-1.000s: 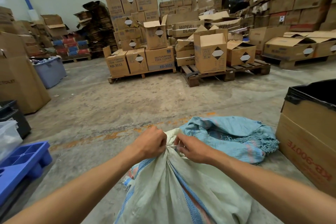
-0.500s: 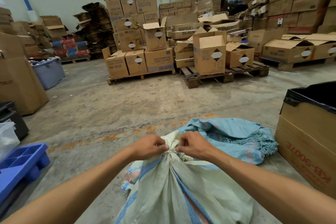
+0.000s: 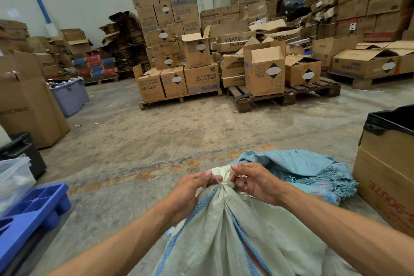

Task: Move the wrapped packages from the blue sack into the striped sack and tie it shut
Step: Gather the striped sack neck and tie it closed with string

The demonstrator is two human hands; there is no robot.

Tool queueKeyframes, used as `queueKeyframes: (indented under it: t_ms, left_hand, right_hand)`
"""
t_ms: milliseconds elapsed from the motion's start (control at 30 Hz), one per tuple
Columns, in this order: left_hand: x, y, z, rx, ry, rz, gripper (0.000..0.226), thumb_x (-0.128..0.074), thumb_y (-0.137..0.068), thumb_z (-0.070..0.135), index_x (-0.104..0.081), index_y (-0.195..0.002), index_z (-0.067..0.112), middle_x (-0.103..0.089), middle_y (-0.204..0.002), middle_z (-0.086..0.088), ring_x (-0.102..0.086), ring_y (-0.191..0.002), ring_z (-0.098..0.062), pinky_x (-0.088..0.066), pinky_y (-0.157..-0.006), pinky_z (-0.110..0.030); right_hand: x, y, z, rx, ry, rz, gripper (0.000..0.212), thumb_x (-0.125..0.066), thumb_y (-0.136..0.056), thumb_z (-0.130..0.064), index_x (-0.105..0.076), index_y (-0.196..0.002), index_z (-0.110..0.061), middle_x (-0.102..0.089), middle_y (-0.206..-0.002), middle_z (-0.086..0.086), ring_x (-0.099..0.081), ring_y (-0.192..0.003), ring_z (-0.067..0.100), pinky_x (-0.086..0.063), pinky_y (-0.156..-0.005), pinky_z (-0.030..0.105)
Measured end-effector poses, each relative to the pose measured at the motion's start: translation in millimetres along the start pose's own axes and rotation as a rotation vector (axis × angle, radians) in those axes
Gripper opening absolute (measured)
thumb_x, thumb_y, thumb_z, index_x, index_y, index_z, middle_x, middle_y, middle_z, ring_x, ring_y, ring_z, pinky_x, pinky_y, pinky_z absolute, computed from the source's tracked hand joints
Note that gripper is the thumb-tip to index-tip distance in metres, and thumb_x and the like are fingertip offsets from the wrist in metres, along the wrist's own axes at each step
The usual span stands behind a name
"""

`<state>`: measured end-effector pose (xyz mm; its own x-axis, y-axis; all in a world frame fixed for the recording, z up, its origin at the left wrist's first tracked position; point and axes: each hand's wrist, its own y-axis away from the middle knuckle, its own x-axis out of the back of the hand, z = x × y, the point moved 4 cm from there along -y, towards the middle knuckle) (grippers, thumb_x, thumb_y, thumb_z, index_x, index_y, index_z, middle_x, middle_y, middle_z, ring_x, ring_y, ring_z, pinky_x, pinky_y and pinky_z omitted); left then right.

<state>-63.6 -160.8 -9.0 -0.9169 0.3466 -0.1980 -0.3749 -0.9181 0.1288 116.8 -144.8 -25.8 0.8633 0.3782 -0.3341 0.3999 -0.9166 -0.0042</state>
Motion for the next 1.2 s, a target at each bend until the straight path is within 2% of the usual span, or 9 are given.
queueKeyframes:
  t_ms: [100,233,367,467,567,700,867,1000,1200]
  left_hand:
    - [-0.4,0.9,-3.6,-0.016,0.058,0.054,0.03,-0.054,-0.095,0.022,-0.069,-0.086,-0.003,-0.072,-0.083,-0.015,-0.071,-0.075,-0.023,-0.057,-0.067,-0.03]
    - [-1.0,-6.1,-5.7,-0.042,0.062,0.163,0.031,-0.067,-0.082,0.032,-0.064,-0.075,0.002,-0.063,-0.068,-0.008,-0.063,-0.06,-0.018,-0.053,-0.059,-0.027]
    - [-0.1,-17.7,-14.9,-0.031,0.092,0.286,0.038,-0.08,-0.068,0.04,-0.062,-0.065,0.007,-0.056,-0.059,-0.003,-0.054,-0.055,-0.017,-0.049,-0.062,-0.031]
    - [1.4,-22.7,-20.6,-0.015,0.125,0.321,0.042,-0.087,-0.058,0.044,-0.062,-0.059,0.011,-0.057,-0.062,-0.006,-0.055,-0.06,-0.023,-0.048,-0.071,-0.038]
    - [0.2,-25.7,-21.5,0.007,0.069,0.309,0.044,-0.084,-0.059,0.047,-0.057,-0.056,0.012,-0.056,-0.058,-0.005,-0.054,-0.054,-0.02,-0.046,-0.064,-0.034]
    - [-1.6,-25.2,-21.4,0.024,0.051,0.25,0.043,-0.081,-0.066,0.045,-0.064,-0.065,0.006,-0.061,-0.068,-0.011,-0.058,-0.063,-0.026,-0.05,-0.07,-0.039]
    - [2.5,-19.9,-27.8,-0.005,0.06,0.183,0.038,-0.062,-0.092,0.023,-0.067,-0.114,-0.007,-0.063,-0.11,-0.038,-0.061,-0.105,-0.053,-0.048,-0.097,-0.059]
    - [1.5,-16.3,-36.7,-0.013,0.028,0.15,0.032,-0.058,-0.097,0.021,-0.068,-0.114,-0.004,-0.063,-0.11,-0.039,-0.058,-0.109,-0.056,-0.046,-0.1,-0.061]
    - [1.4,-12.7,-39.7,-0.029,0.028,0.144,0.025,-0.059,-0.095,0.013,-0.071,-0.114,0.001,-0.067,-0.111,-0.031,-0.064,-0.108,-0.044,-0.048,-0.1,-0.054]
  right_hand:
    - [-0.2,-1.1,-0.1,-0.001,-0.042,-0.009,0.043,-0.085,-0.071,-0.039,-0.069,-0.086,-0.002,-0.06,-0.081,0.008,-0.048,-0.056,0.011,-0.038,-0.054,0.022]
    - [-5.5,-2.6,1.0,-0.019,-0.052,-0.001,0.037,-0.068,-0.089,-0.03,-0.069,-0.103,0.004,-0.062,-0.082,0.006,-0.048,-0.053,0.008,-0.037,-0.05,0.018]
    - [-9.9,-3.9,6.6,-0.022,-0.073,-0.023,0.024,-0.065,-0.089,-0.022,-0.066,-0.102,-0.002,-0.069,-0.104,0.007,-0.048,-0.054,0.01,-0.038,-0.049,0.018]
    - [-9.0,-4.0,10.1,-0.015,-0.009,-0.014,0.022,-0.067,-0.087,-0.019,-0.067,-0.101,-0.002,-0.068,-0.093,0.003,-0.047,-0.052,0.01,-0.037,-0.047,0.018]
    - [-7.0,-7.3,14.7,-0.009,0.048,0.015,0.022,-0.074,-0.08,-0.027,-0.071,-0.089,-0.007,-0.067,-0.082,0.002,-0.046,-0.044,0.01,-0.034,-0.044,0.02]
    - [-7.4,-9.9,16.6,0.003,0.028,0.019,0.027,-0.073,-0.08,-0.023,-0.072,-0.099,-0.004,-0.069,-0.084,0.003,-0.044,-0.042,0.01,-0.035,-0.043,0.02]
    - [-5.6,-9.4,18.9,-0.01,0.06,0.035,0.033,-0.07,-0.083,-0.018,-0.069,-0.109,0.002,-0.068,-0.082,0.005,-0.047,-0.047,0.01,-0.036,-0.043,0.019]
    - [-4.9,-7.7,19.6,0.003,0.133,0.036,0.025,-0.071,-0.084,-0.02,-0.073,-0.098,0.0,-0.067,-0.08,0.008,-0.05,-0.05,0.011,-0.039,-0.045,0.02]
    - [-3.4,-6.9,19.2,-0.014,0.118,-0.015,0.043,-0.074,-0.08,-0.016,-0.066,-0.113,0.01,-0.063,-0.083,0.011,-0.053,-0.06,0.016,-0.045,-0.051,0.025]
